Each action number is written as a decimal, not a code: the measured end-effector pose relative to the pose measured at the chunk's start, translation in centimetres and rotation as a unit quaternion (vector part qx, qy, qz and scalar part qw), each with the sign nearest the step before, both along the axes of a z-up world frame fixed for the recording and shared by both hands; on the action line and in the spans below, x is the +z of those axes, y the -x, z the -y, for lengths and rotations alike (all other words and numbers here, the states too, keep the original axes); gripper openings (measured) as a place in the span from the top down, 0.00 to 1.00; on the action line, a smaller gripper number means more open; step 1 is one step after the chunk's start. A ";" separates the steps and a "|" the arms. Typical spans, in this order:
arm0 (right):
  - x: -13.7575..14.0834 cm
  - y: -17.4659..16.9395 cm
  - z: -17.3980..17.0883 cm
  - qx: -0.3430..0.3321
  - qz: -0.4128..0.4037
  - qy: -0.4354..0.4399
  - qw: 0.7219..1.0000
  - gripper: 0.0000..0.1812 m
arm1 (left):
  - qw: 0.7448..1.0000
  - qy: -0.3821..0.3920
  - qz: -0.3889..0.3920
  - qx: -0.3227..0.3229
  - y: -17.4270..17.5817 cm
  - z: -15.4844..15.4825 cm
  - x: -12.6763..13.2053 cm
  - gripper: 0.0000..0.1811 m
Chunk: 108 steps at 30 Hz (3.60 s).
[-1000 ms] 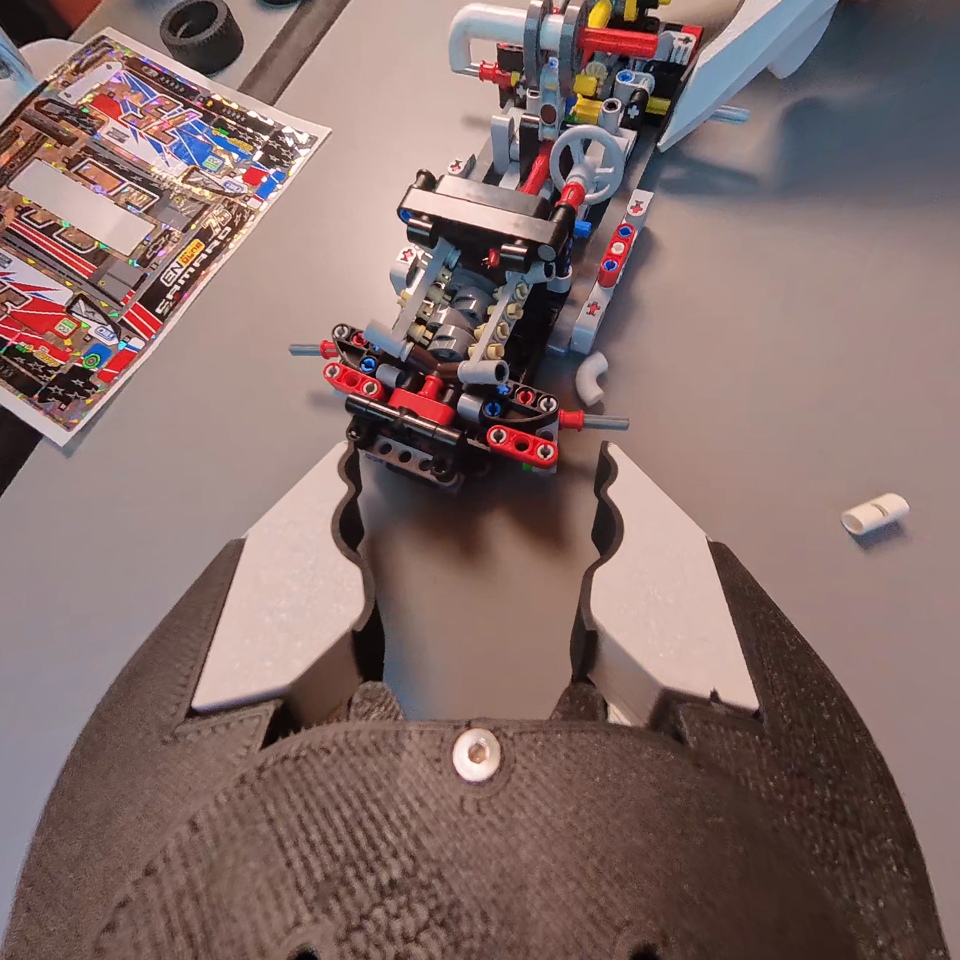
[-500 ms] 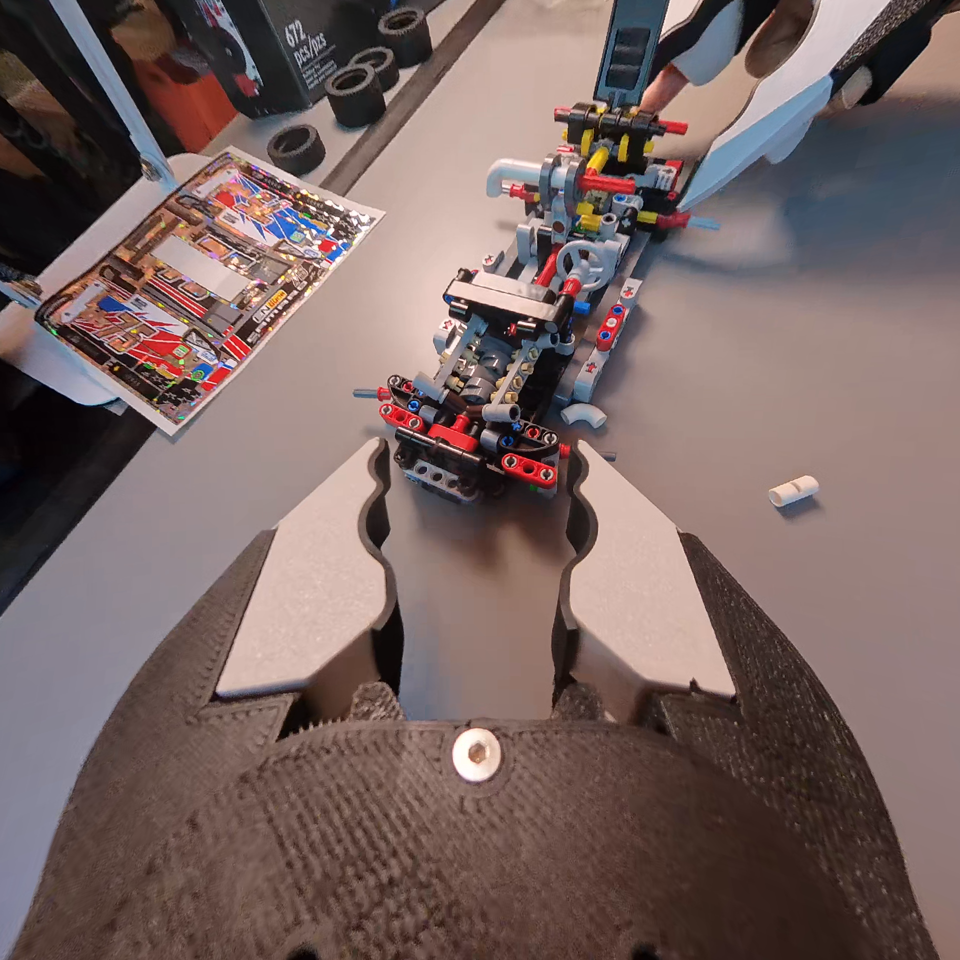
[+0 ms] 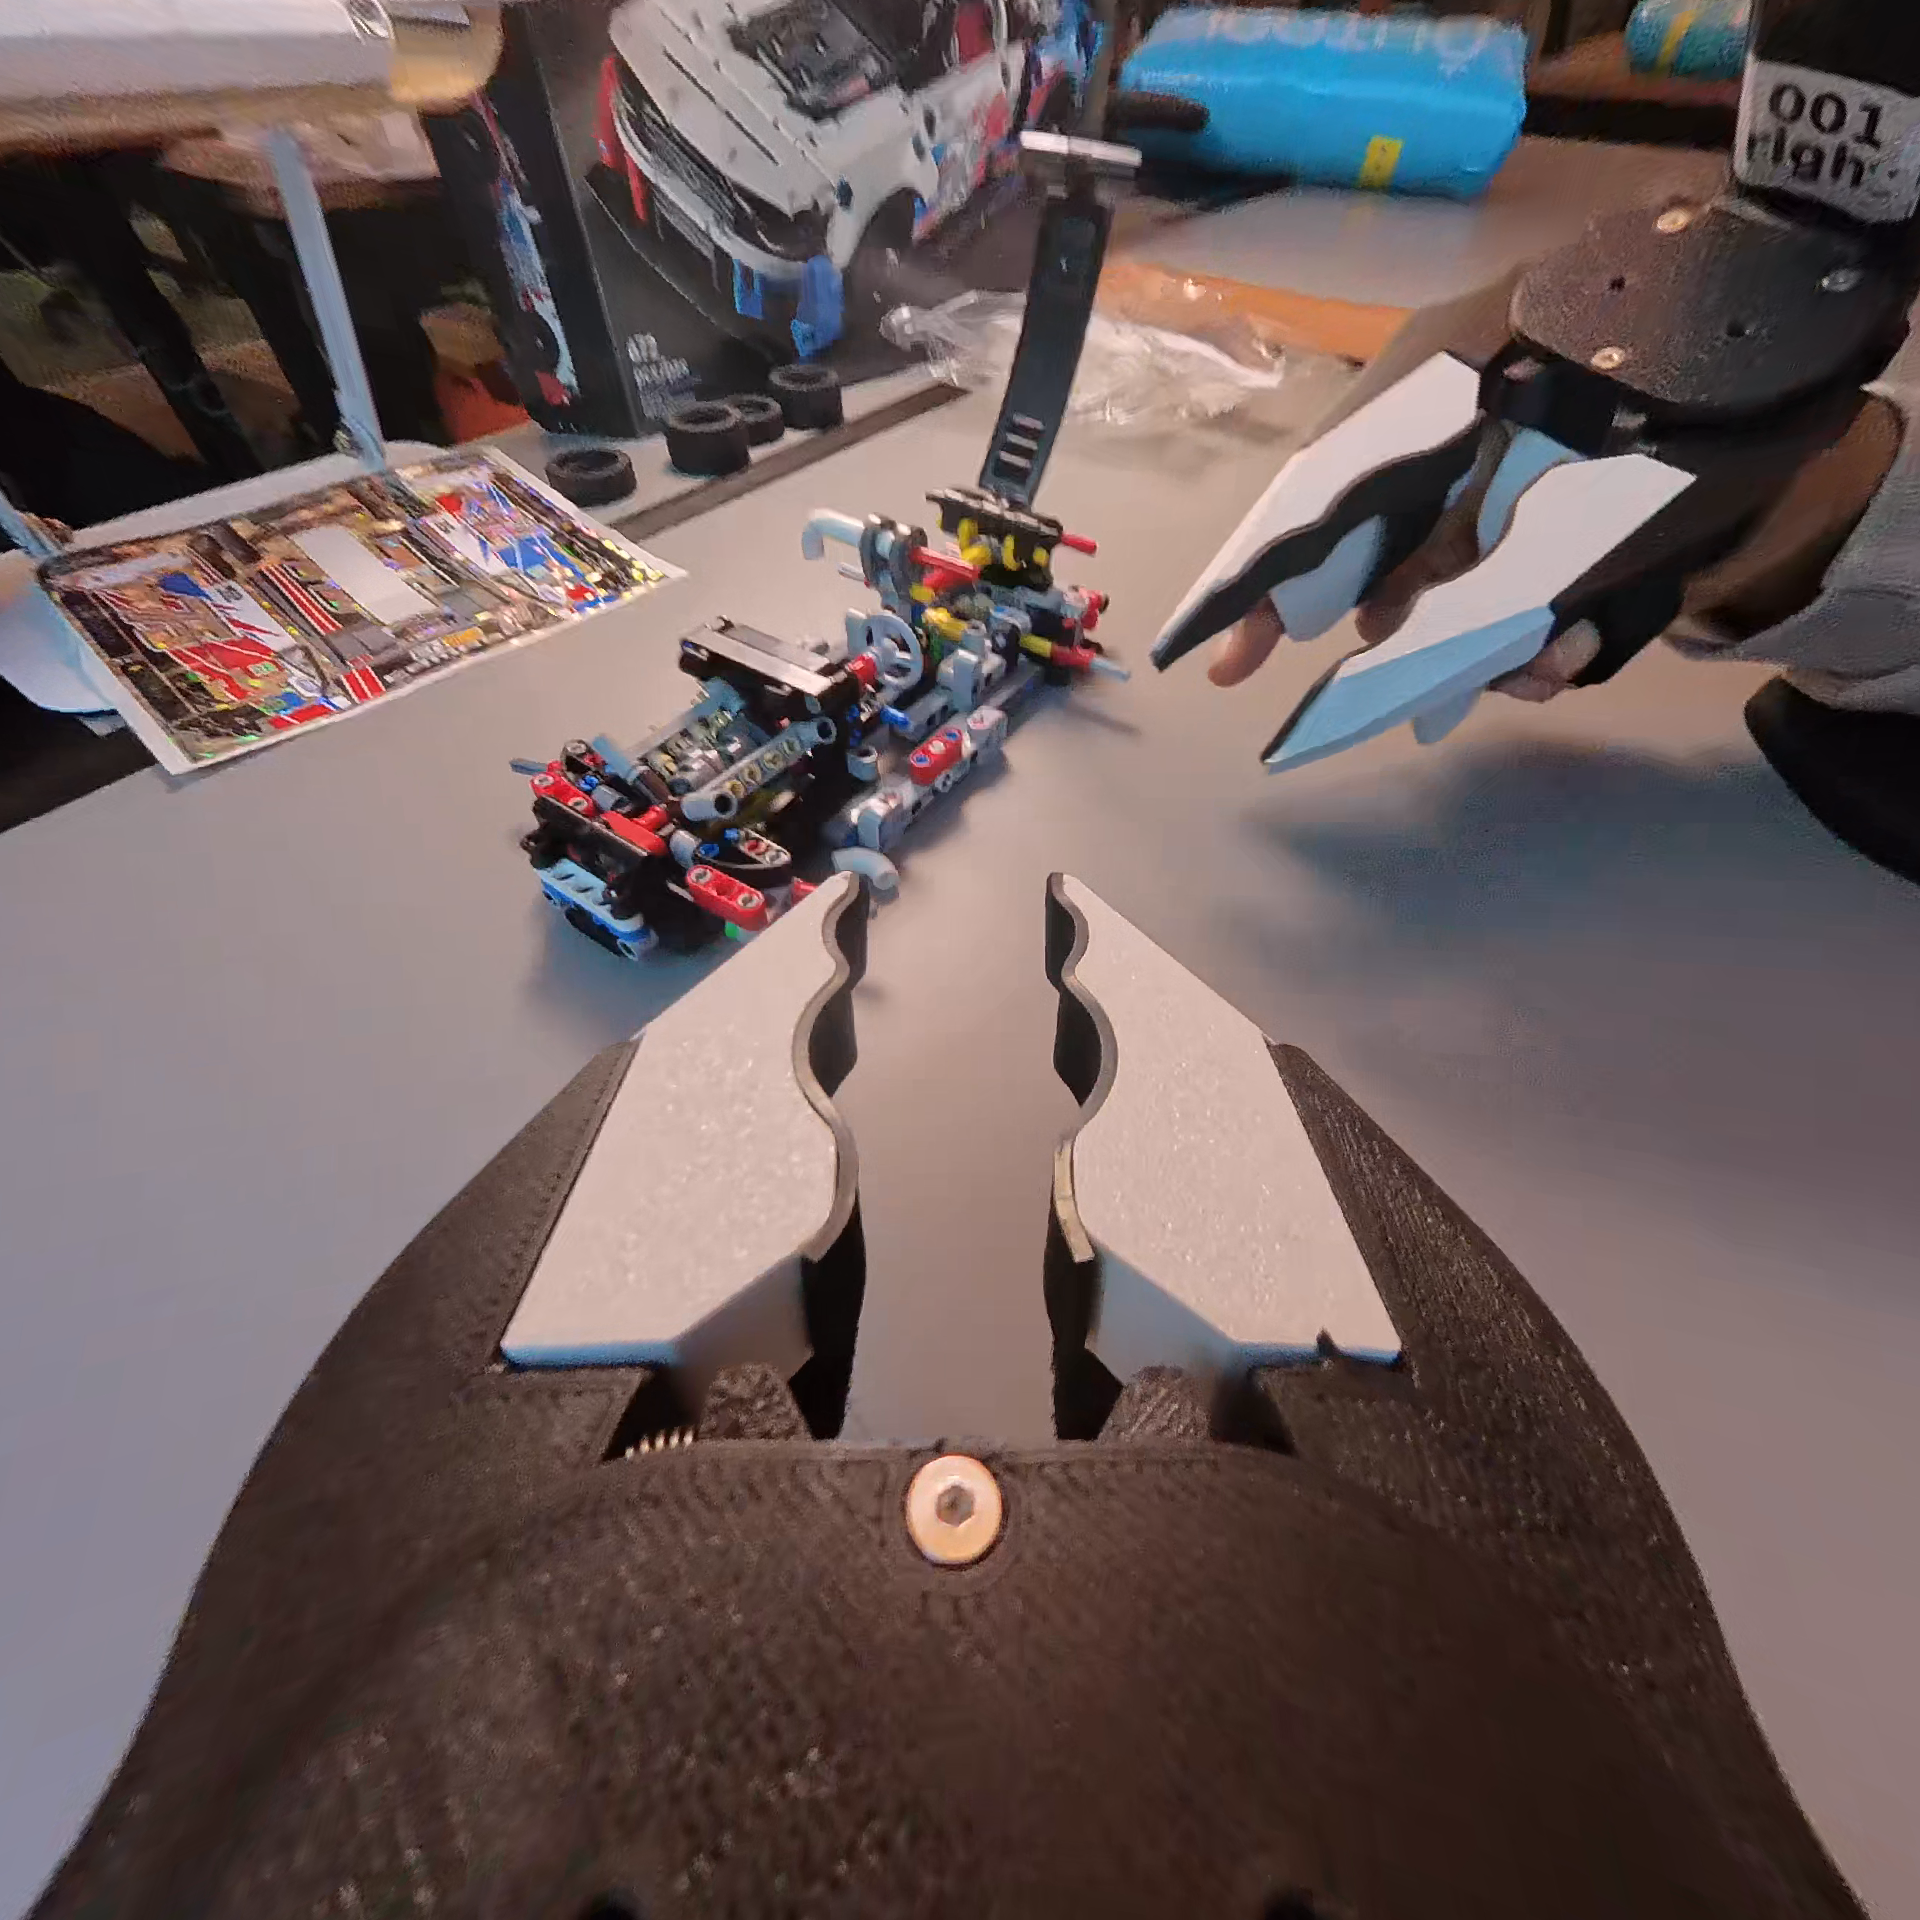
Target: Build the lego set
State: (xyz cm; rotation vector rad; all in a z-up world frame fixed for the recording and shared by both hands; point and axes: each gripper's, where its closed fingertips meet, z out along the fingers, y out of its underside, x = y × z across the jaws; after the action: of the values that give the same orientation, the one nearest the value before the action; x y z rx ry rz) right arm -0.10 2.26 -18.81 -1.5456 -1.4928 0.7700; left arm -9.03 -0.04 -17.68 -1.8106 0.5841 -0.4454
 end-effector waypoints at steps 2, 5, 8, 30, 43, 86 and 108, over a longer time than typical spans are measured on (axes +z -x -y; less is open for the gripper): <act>-1.1 0.7 -0.1 0.007 0.019 -0.028 0.999 0.79 | 0.999 -0.016 -0.039 -0.008 0.0 0.0 0.4 0.80; -0.8 1.1 -0.4 -0.012 -0.010 -0.022 1.000 0.84 | 0.999 -0.038 -0.036 -0.010 0.4 0.0 0.4 0.86; -1.0 0.4 -0.8 -0.030 -0.019 -0.017 0.999 0.84 | 0.999 -0.011 -0.037 -0.019 0.5 0.1 -1.0 0.85; 21.1 -2.0 -10.3 -0.190 -0.253 -0.127 0.940 0.99 | 0.986 -0.064 0.140 0.069 2.5 -0.9 4.4 0.88; 20.6 8.2 -35.5 -0.230 -0.119 -0.204 0.944 1.00 | 0.982 -0.063 0.156 0.087 4.1 -1.0 4.0 0.89; 19.3 9.0 -38.8 -0.258 -0.164 -0.178 0.935 1.00 | 0.978 -0.131 -0.002 0.161 5.4 -2.1 3.6 0.84; 19.4 9.2 -38.8 -0.255 -0.152 -0.191 0.936 1.00 | 0.979 -0.124 -0.009 0.159 5.3 -2.3 3.0 0.84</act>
State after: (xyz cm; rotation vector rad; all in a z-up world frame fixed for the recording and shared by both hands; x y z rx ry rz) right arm -9.30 41.09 0.61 -1.3529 -0.8871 0.3618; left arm -14.38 2.28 -14.64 -1.6320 0.3354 -0.1308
